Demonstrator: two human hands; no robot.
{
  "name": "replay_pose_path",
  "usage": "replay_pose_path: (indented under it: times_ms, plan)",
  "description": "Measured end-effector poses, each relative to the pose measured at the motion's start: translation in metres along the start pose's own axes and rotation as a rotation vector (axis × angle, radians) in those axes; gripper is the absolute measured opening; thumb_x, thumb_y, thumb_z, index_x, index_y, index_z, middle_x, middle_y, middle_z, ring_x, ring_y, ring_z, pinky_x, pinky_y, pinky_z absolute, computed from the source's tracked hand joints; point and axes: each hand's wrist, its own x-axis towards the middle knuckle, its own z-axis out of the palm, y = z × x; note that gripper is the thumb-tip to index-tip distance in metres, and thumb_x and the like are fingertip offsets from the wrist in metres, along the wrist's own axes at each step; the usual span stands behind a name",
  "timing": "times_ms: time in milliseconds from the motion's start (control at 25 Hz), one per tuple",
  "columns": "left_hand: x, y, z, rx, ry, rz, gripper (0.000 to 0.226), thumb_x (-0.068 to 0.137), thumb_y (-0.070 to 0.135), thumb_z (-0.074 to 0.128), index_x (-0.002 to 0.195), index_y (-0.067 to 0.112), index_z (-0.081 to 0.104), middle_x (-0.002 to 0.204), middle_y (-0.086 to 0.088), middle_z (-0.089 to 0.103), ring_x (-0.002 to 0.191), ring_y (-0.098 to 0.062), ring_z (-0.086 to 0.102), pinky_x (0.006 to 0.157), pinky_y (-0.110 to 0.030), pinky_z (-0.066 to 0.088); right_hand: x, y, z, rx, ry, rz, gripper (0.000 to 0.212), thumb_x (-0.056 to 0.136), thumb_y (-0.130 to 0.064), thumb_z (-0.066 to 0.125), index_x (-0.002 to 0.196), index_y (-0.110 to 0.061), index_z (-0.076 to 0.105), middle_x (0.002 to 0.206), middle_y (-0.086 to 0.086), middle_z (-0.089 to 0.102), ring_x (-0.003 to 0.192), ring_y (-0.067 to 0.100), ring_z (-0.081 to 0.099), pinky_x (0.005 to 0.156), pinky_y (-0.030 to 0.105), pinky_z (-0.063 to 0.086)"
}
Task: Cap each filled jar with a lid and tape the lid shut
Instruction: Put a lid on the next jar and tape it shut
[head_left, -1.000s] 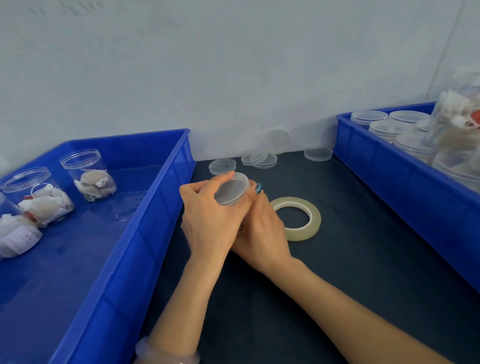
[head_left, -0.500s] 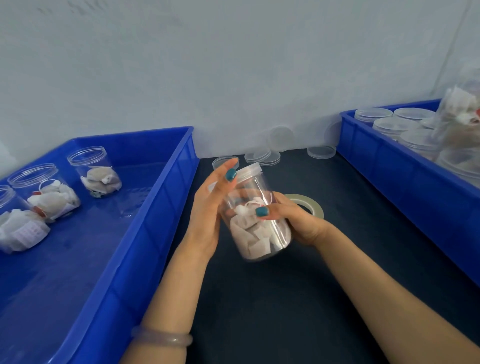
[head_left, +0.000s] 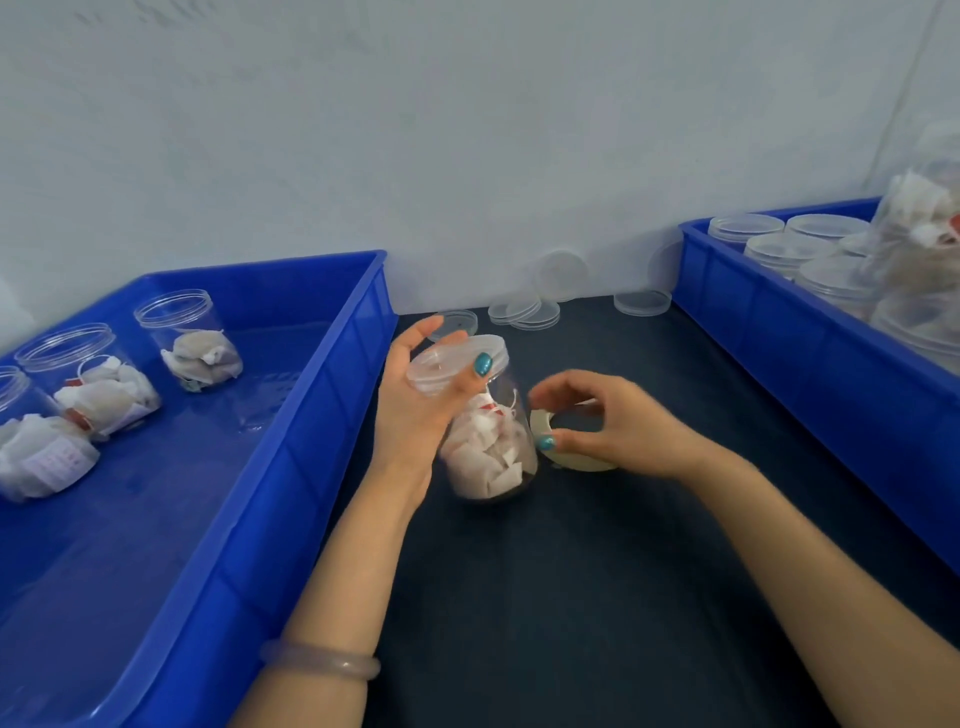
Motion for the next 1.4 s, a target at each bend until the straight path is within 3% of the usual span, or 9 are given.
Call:
replay_pose_path:
  times_ms: [120, 280, 440, 600, 720, 840, 960, 1160, 1400]
  plan:
    - [-0.001, -0.009, 0.008, 0.129, 0.017, 0.060, 0.085, 0.051, 0.048, 0.089, 0.127, 0.037, 0.052, 0.124, 0.014, 0.063, 0.112, 0.001, 0.061, 0.097, -0.028, 0.052, -0.019, 0.025, -0.023, -0.273, -0.087, 0.120, 0.052, 0.066, -0.043, 0.087, 0.108, -0.046, 0.056, 0.108, -0.030, 0.059, 0.109, -0.013, 0.048, 0.091, 0.014, 0.040]
    - [-0.005, -0.017, 0.020, 0.206, 0.014, 0.144, 0.077, 0.058, 0.043, 0.090, 0.123, 0.042, 0.049, 0.129, 0.018, 0.056, 0.115, 0.007, 0.054, 0.095, -0.014, 0.047, -0.024, 0.038, -0.025, -0.487, -0.098, 0.102, 0.029, 0.081, -0.043, 0.077, 0.104, -0.040, 0.060, 0.110, -0.024, 0.056, 0.109, 0.000, 0.045, 0.098, 0.030, 0.042]
    - [-0.008, -0.020, 0.021, 0.203, -0.006, 0.198, 0.080, 0.061, 0.053, 0.082, 0.128, 0.039, 0.042, 0.136, 0.013, 0.051, 0.124, 0.003, 0.049, 0.108, -0.026, 0.043, -0.024, 0.034, -0.025, -0.541, -0.014, 0.092, 0.008, 0.098, -0.033, 0.057, 0.101, -0.034, 0.050, 0.102, -0.011, 0.061, 0.097, 0.009, 0.056, 0.094, 0.036, 0.046]
    - [-0.012, -0.015, 0.021, 0.310, 0.042, 0.279, 0.083, 0.074, 0.063, 0.071, 0.143, 0.030, 0.039, 0.150, 0.012, 0.038, 0.140, -0.001, 0.033, 0.115, -0.025, 0.030, -0.029, 0.018, -0.021, -0.007, 0.292, 0.096, 0.012, 0.105, -0.040, 0.037, 0.104, -0.034, 0.047, 0.093, -0.007, 0.056, 0.081, 0.014, 0.052, 0.073, 0.040, 0.046]
    - [-0.015, -0.008, 0.024, 0.537, 0.172, 0.604, 0.052, 0.090, 0.036, 0.071, 0.136, 0.015, 0.057, 0.142, 0.000, 0.052, 0.133, -0.016, 0.044, 0.113, -0.037, 0.036, -0.029, 0.000, -0.006, -0.162, 0.428, -0.148, 0.030, 0.104, -0.045, 0.032, 0.115, -0.025, 0.052, 0.091, -0.024, 0.047, 0.085, 0.002, 0.046, 0.073, 0.028, 0.037]
    - [-0.021, -0.006, 0.031, 0.613, 0.125, 0.765, 0.040, 0.091, 0.031, 0.069, 0.127, 0.013, 0.066, 0.122, 0.002, 0.066, 0.117, -0.017, 0.056, 0.098, -0.047, 0.046, -0.028, -0.011, 0.010, -0.378, 0.501, -0.312, 0.035, 0.105, -0.036, 0.030, 0.117, -0.015, 0.055, 0.092, -0.020, 0.042, 0.085, 0.002, 0.038, 0.077, 0.027, 0.031]
    - [-0.029, -0.005, 0.037, 0.545, 0.132, 0.736, 0.039, 0.084, 0.038, 0.073, 0.117, 0.017, 0.070, 0.109, 0.011, 0.069, 0.107, -0.012, 0.061, 0.093, -0.046, 0.049, -0.029, -0.015, 0.015, -0.454, 0.526, -0.351, 0.031, 0.104, -0.030, 0.034, 0.118, -0.012, 0.056, 0.095, -0.011, 0.045, 0.087, 0.007, 0.039, 0.078, 0.032, 0.034]
    - [-0.031, -0.004, 0.036, 0.345, 0.202, 0.595, 0.014, 0.083, 0.022, 0.079, 0.096, 0.022, 0.072, 0.092, 0.013, 0.071, 0.095, -0.017, 0.067, 0.086, -0.051, 0.051, -0.030, -0.019, 0.017, -0.511, 0.488, -0.361, 0.030, 0.102, -0.026, 0.037, 0.116, -0.010, 0.058, 0.095, -0.004, 0.051, 0.086, 0.014, 0.044, 0.078, 0.034, 0.035]
    - [-0.028, -0.003, 0.034, 0.518, 0.197, 0.635, 0.004, 0.089, 0.017, 0.072, 0.092, 0.014, 0.069, 0.098, 0.011, 0.064, 0.098, -0.015, 0.059, 0.086, -0.047, 0.048, -0.032, -0.018, 0.015, -0.544, 0.515, -0.379, 0.021, 0.095, -0.020, 0.054, 0.112, -0.010, 0.061, 0.097, -0.002, 0.060, 0.087, 0.017, 0.050, 0.080, 0.026, 0.028]
